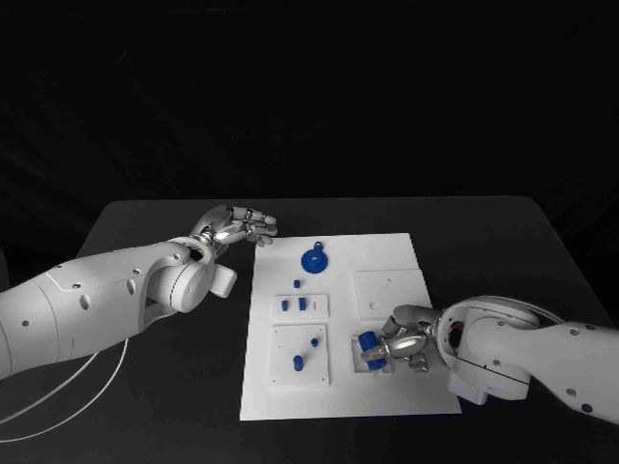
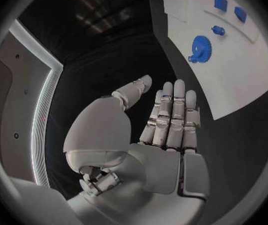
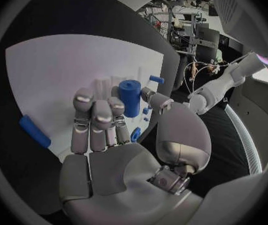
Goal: Assemble the parts on the task board
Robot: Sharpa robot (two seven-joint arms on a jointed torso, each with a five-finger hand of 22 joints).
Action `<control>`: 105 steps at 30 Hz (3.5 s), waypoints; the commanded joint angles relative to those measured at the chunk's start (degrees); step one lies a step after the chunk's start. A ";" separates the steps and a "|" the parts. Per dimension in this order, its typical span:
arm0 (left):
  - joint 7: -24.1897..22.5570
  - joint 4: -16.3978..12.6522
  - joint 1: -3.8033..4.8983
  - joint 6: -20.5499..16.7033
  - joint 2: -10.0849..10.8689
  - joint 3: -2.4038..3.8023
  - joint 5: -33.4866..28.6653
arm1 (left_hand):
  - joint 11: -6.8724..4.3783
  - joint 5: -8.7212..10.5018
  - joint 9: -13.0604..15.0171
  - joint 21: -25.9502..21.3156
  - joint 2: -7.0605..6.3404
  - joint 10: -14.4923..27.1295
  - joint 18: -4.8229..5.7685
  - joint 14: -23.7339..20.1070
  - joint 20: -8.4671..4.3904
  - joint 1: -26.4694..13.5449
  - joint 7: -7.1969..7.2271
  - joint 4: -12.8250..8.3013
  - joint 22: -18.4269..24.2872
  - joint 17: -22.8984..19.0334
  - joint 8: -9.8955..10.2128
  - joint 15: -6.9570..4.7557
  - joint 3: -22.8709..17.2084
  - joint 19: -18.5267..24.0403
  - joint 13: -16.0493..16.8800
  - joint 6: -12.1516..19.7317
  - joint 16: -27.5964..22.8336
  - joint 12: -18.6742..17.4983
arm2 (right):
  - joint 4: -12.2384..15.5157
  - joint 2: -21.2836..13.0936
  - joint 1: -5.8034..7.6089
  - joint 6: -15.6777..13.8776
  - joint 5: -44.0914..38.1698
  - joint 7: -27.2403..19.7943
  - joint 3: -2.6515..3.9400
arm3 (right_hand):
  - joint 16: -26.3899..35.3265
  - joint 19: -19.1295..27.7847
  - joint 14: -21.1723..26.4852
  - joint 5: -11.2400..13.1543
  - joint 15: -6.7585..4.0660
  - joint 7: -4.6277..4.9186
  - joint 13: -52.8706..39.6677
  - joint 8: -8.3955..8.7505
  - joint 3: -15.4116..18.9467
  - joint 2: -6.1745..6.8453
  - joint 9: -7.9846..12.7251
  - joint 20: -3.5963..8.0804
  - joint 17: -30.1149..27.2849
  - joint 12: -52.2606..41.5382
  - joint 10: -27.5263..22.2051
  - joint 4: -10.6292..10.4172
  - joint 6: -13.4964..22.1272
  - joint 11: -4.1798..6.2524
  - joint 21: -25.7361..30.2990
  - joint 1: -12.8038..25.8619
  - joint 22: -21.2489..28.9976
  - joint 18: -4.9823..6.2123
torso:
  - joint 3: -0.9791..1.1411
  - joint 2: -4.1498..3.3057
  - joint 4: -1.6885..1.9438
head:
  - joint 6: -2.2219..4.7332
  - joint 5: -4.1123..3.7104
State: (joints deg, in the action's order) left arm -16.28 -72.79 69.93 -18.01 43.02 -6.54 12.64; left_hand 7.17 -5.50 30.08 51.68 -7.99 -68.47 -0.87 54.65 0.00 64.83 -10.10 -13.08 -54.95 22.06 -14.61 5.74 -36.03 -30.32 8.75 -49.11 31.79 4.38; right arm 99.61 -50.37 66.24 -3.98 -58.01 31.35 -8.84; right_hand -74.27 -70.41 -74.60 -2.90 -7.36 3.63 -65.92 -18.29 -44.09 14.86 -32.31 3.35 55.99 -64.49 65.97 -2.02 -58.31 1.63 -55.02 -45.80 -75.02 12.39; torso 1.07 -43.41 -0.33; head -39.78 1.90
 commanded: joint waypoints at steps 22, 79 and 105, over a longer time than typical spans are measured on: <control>-0.27 -0.11 0.04 0.60 -0.08 0.04 -0.26 | 0.09 0.28 -0.10 -0.37 -0.02 0.39 -1.19 0.22 0.07 -0.61 0.00 0.39 -0.14 0.22 -0.34 0.05 0.04 -0.04 -0.10 0.58 -0.38 -0.25 | 0.46 -0.08 -0.06 0.66 -1.94 -0.50 -0.09 | 0.72 0.30 -0.06 0.09 -0.36 1.14 -0.22 0.50 2.79 1.48 0.16 0.05 0.17 0.51 -0.11 -0.50 -0.66 0.00 -0.01 1.52 -0.53 2.61 | 0.01 0.00 -0.02 | -0.07 0.06; 0.04 -0.29 0.05 0.44 0.21 0.03 -0.10 | 0.17 0.24 -0.19 -0.47 -0.14 0.57 -1.17 0.21 0.10 -0.54 -0.08 0.42 -0.23 0.60 -0.28 0.08 0.04 0.07 -0.19 0.81 -0.70 -0.29 | 1.42 0.27 -0.14 6.87 -8.85 0.35 -0.17 | 1.41 0.78 -0.41 0.05 -0.28 1.00 -0.48 1.19 -3.26 -3.24 2.46 -0.66 1.00 1.26 0.45 2.04 -2.69 0.08 -0.43 2.40 -0.75 2.61 | -0.02 0.00 0.01 | -0.01 0.01; 0.04 -0.19 0.05 0.27 0.25 0.02 -0.12 | 0.19 0.21 -0.21 -0.50 -0.11 0.62 -1.15 0.23 0.12 -0.56 -0.08 0.48 -0.26 0.75 -0.30 0.09 0.03 0.10 -0.22 0.84 -0.81 -0.28 | 1.54 -2.75 -0.06 -4.34 -3.45 -5.36 0.11 | 1.39 0.37 -0.56 0.00 -0.43 0.82 -0.51 0.89 -3.21 -3.09 2.58 -0.41 1.15 1.24 0.89 3.01 -3.27 0.25 -0.59 2.06 -0.65 2.61 | 0.05 -0.01 -0.07 | 0.22 -0.10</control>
State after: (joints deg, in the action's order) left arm -15.90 -72.85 69.94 -18.03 43.34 -6.56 12.65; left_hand 7.37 -5.50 29.94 51.46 -7.99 -68.27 -0.87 54.65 0.00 64.83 -10.11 -12.92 -55.16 22.74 -14.60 5.74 -35.88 -30.32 8.62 -48.70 31.28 4.38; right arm 101.18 -53.24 66.21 -7.58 -60.32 25.97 -8.74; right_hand -73.18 -69.70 -75.15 -2.67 -7.48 2.88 -66.37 -17.17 -47.29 11.33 -29.72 3.05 57.08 -63.60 66.57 0.73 -59.61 1.84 -55.24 -43.61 -75.02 12.45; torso 1.14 -43.41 -0.39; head -39.56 1.83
